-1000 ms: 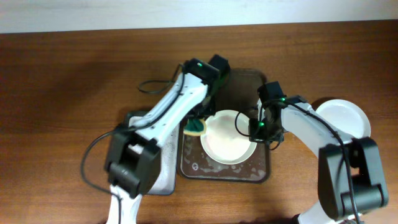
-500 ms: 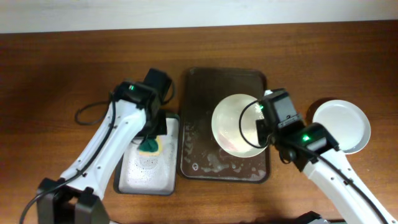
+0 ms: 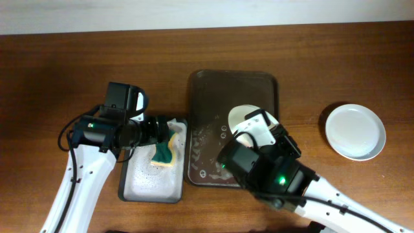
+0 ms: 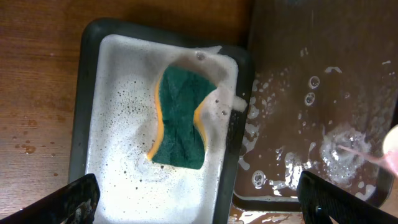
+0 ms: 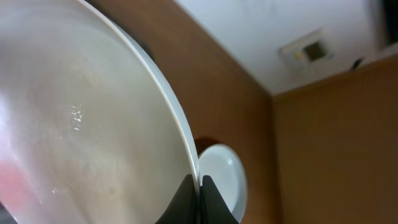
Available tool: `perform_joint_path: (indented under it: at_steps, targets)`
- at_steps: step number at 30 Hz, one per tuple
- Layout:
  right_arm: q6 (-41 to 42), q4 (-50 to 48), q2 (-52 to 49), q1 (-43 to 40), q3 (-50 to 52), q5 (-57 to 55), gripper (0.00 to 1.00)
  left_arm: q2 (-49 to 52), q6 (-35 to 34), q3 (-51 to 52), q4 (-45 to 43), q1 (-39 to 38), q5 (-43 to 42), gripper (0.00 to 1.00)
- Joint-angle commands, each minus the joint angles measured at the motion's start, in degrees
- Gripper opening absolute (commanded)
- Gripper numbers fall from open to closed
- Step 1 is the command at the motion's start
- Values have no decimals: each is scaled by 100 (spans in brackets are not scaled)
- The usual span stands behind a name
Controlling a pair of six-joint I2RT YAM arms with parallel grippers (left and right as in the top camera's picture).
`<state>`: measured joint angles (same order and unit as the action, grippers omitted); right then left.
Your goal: Clean dirty plates on tray and stack at the side
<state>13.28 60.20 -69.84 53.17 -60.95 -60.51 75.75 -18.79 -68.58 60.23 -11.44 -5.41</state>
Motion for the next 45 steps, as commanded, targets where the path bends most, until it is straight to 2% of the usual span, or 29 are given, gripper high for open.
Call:
perform_joint_path:
  at_steps: [1,5,45]
  targets:
    - [46,52,35,588,-205,-1410,4,-33,33,-101,-22,26,-85,100]
    - [46,55,35,887,-212,-1779,4,-35,26,-101,-15,26,-83,100]
    - [48,52,35,885,-212,-1818,4,-35,26,-101,-15,26,-83,100]
